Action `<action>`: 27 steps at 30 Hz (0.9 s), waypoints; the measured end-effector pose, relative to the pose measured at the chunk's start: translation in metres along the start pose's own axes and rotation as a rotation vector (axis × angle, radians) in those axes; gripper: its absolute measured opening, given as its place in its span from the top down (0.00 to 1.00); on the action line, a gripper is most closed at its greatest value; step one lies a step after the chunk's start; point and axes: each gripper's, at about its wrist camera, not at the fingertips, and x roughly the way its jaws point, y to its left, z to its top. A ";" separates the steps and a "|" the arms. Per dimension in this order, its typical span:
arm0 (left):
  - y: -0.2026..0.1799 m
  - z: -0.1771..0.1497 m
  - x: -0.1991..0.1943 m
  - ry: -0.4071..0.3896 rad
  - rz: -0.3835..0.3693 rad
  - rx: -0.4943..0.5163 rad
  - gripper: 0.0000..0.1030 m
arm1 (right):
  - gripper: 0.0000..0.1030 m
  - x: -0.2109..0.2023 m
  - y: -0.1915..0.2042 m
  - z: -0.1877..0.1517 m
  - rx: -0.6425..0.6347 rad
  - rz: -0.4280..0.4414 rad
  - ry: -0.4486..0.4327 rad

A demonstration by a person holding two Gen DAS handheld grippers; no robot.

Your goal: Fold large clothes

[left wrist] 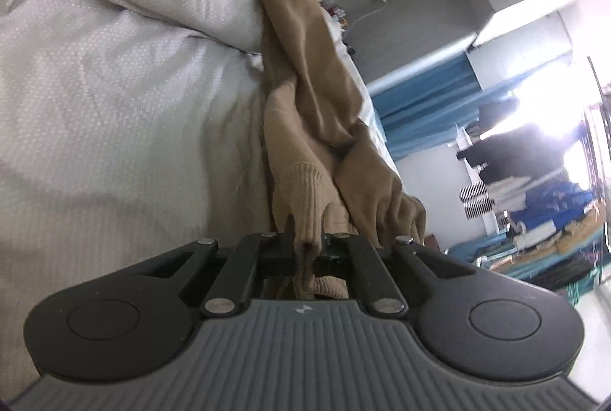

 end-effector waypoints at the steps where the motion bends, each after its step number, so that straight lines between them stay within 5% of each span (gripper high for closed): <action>1: -0.004 -0.004 -0.008 0.001 0.003 0.018 0.94 | 0.89 -0.007 0.001 0.002 -0.007 0.003 0.000; 8: -0.021 -0.025 -0.045 0.063 0.097 0.091 0.94 | 0.89 -0.043 -0.004 -0.009 -0.073 -0.043 0.040; 16: -0.009 -0.038 -0.007 0.216 0.344 0.152 0.93 | 0.88 -0.002 -0.034 -0.039 -0.040 -0.217 0.249; 22: 0.010 -0.032 0.004 0.285 0.369 0.123 0.91 | 0.81 0.001 -0.037 -0.040 0.005 -0.208 0.263; 25: 0.002 -0.032 -0.004 0.283 0.356 0.146 0.80 | 0.74 -0.005 -0.045 -0.041 0.035 -0.203 0.271; 27: -0.005 -0.032 -0.012 0.287 0.363 0.161 0.53 | 0.69 -0.015 -0.048 -0.040 0.049 -0.226 0.275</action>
